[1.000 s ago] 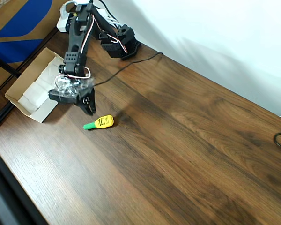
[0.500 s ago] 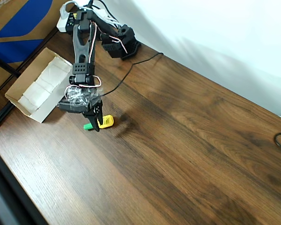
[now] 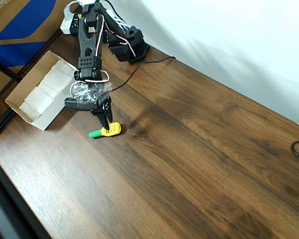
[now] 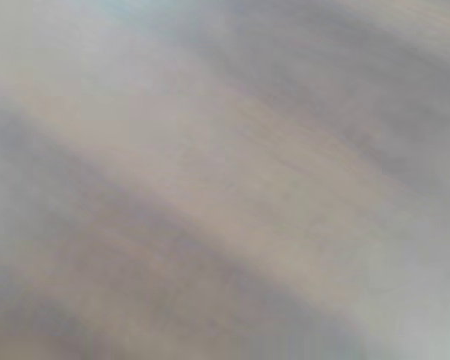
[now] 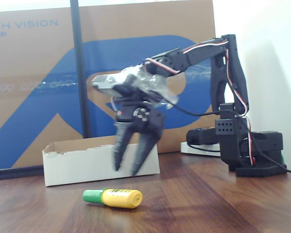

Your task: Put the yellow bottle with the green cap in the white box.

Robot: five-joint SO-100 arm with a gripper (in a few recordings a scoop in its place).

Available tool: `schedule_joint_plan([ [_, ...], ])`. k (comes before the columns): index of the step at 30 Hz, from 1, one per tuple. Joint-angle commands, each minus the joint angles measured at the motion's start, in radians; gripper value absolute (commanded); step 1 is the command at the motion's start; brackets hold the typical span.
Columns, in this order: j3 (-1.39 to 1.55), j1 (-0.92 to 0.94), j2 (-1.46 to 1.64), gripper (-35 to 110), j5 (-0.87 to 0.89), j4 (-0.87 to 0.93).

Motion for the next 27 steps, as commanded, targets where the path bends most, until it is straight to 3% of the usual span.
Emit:
schedule_joint_plan([
  [1,0.028,-0.011,0.094,16,-0.040,0.017],
  [19,0.107,0.012,0.038,34,-0.118,-0.086],
  [27,0.029,0.031,-0.067,33,-0.123,-0.100],
])
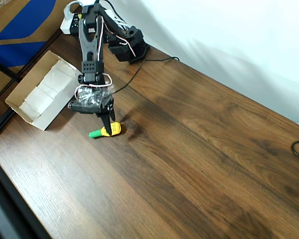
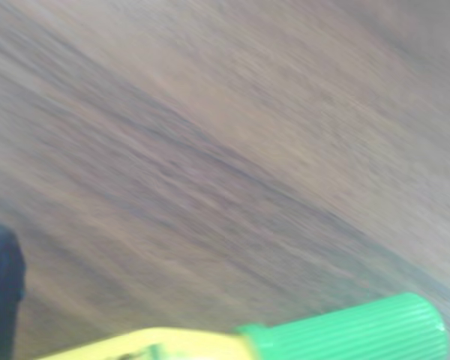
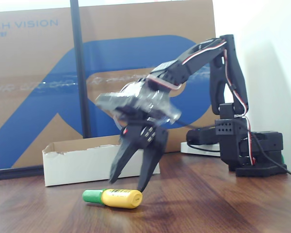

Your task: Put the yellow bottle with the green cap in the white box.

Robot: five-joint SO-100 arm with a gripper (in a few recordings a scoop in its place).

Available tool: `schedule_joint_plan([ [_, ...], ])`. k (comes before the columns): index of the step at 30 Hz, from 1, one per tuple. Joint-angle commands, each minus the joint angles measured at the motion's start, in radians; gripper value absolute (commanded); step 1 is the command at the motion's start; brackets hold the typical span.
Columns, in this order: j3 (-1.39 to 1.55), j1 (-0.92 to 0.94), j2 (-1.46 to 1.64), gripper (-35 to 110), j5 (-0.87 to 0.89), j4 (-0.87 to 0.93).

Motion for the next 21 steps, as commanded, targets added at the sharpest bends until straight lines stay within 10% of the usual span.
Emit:
schedule_joint_plan([
  [1,-0.058,-0.005,0.006,33,-0.008,0.000],
  [21,0.057,0.055,0.080,25,-0.080,-0.058],
])
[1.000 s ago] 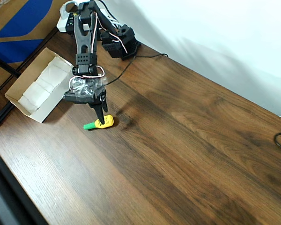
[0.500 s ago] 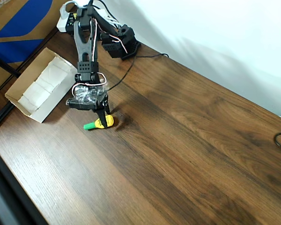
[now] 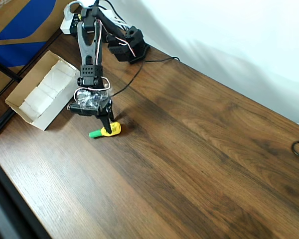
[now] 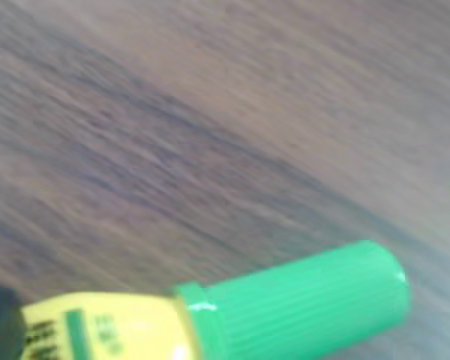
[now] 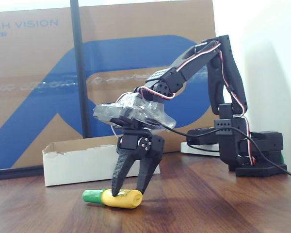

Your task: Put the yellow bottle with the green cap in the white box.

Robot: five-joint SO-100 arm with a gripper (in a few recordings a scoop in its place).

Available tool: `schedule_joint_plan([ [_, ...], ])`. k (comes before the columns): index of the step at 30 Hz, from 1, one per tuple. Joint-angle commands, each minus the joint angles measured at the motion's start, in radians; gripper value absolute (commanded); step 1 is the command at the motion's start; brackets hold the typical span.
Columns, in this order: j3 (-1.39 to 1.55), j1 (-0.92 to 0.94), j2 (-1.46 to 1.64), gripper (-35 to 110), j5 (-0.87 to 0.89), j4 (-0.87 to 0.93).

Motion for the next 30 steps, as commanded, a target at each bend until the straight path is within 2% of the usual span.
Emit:
schedule_joint_plan([
  [1,0.018,0.012,0.115,24,-0.025,-0.012],
  [9,0.032,0.046,0.175,11,-0.029,-0.037],
  [17,0.066,0.041,0.176,20,0.006,-0.063],
  [30,-0.094,0.005,-0.025,22,0.101,0.011],
])
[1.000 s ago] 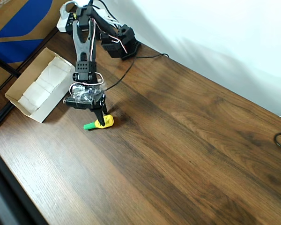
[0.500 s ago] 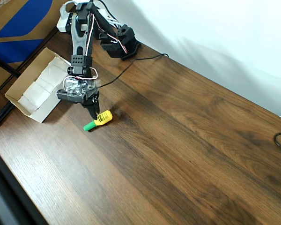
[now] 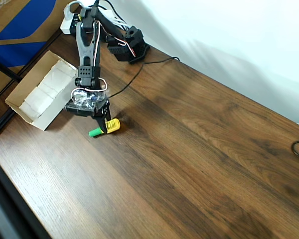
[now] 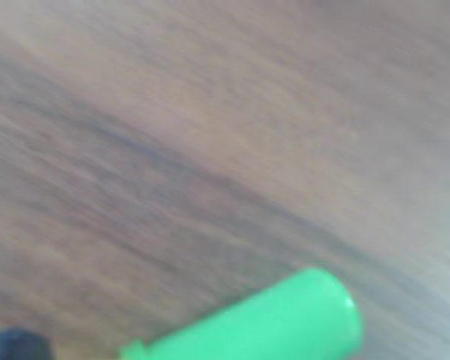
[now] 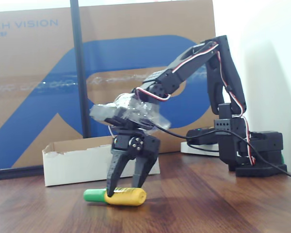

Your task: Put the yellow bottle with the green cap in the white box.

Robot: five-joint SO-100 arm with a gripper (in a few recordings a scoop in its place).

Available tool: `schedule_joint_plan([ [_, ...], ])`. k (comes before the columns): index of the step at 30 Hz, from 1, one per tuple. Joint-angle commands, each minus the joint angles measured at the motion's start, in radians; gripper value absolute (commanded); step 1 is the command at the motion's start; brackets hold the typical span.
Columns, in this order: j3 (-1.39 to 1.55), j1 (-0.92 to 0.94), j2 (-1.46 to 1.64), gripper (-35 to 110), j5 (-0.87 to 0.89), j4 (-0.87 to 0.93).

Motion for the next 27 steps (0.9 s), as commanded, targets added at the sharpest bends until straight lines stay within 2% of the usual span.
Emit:
schedule_joint_plan([
  [1,-0.046,-0.018,0.023,22,-0.008,0.020],
  [7,-0.051,-0.020,0.031,16,-0.046,0.046],
  [16,-0.038,-0.012,0.052,0,-0.060,0.052],
  [27,-0.015,-0.006,0.104,0,-0.060,0.044],
])
